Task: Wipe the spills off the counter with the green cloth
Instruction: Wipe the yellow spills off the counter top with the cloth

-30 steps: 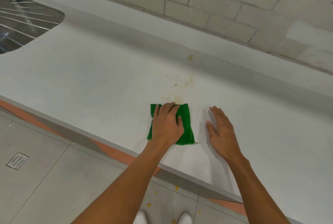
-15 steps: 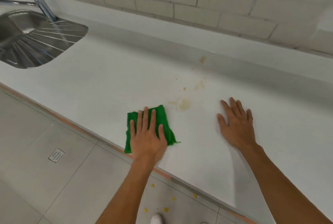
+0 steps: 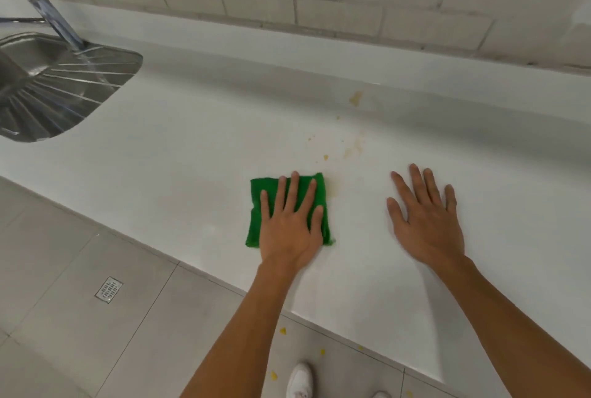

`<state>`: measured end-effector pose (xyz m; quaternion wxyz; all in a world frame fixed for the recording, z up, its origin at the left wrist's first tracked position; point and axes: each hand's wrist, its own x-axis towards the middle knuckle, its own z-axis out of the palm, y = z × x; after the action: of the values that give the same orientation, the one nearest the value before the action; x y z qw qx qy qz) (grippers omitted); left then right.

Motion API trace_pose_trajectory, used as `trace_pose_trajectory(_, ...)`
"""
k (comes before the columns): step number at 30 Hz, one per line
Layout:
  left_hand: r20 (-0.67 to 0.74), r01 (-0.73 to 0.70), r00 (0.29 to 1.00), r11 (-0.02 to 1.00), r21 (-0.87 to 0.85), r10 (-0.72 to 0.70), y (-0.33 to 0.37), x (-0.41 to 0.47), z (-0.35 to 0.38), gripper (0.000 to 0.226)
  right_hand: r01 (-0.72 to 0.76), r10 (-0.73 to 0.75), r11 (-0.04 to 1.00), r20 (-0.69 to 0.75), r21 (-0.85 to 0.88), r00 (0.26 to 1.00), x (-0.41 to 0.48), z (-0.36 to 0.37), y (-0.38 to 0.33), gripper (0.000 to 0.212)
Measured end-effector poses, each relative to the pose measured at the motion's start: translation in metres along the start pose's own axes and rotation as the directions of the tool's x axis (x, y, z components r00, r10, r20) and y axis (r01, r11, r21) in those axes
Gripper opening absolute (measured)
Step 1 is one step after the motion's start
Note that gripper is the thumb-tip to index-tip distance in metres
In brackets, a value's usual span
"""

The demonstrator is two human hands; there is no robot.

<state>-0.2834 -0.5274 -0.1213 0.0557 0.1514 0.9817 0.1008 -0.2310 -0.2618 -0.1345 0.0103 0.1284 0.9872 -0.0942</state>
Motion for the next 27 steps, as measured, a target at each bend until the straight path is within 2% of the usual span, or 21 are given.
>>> trace_pose_trajectory(2,0.006,-0.142,0.99,0.99,0.002,0.142,-0.021,-0.016,-0.002,0.062,0.0,0.0,1.0,-0.011,0.014,1.0,-0.001,-0.001,-0.001,0.069)
trace_pose_trajectory(4,0.001,-0.215,0.977,0.977,0.015,0.215,-0.055,-0.011,-0.008,0.062,-0.013,0.013,1.0,-0.02,0.014,1.0,-0.002,-0.002,-0.004,0.068)
trace_pose_trajectory(7,0.009,-0.126,0.992,0.991,0.044,0.125,-0.087,0.03,-0.017,0.065,-0.028,0.028,1.0,-0.024,0.002,0.999,-0.002,-0.003,-0.006,0.068)
trace_pose_trajectory(10,0.042,-0.029,0.999,0.998,0.054,0.027,-0.062,0.078,-0.016,0.064,-0.027,0.027,1.0,-0.011,-0.005,1.0,-0.001,-0.005,-0.008,0.067)
trace_pose_trajectory(12,0.064,-0.055,0.997,0.998,0.04,0.053,-0.025,0.093,-0.009,0.064,-0.034,0.034,0.999,-0.01,0.002,0.999,-0.001,-0.005,-0.007,0.067)
trace_pose_trajectory(15,0.084,-0.18,0.981,0.983,0.027,0.177,0.015,0.075,-0.001,0.065,-0.035,0.035,0.999,-0.005,0.006,0.999,-0.001,-0.006,-0.006,0.067)
trace_pose_trajectory(19,0.053,-0.294,0.954,0.956,-0.001,0.294,-0.007,0.02,-0.003,0.064,-0.032,0.033,0.999,-0.024,0.016,0.999,-0.002,-0.007,-0.004,0.068)
trace_pose_trajectory(24,0.036,-0.243,0.97,0.969,0.035,0.242,-0.087,0.012,-0.018,0.064,-0.036,0.036,0.999,-0.034,0.017,0.999,-0.002,-0.004,-0.009,0.067)
trace_pose_trajectory(27,0.061,-0.168,0.985,0.984,0.059,0.164,-0.078,0.052,-0.02,0.066,-0.038,0.039,0.999,-0.037,0.013,0.999,-0.003,-0.005,-0.009,0.066)
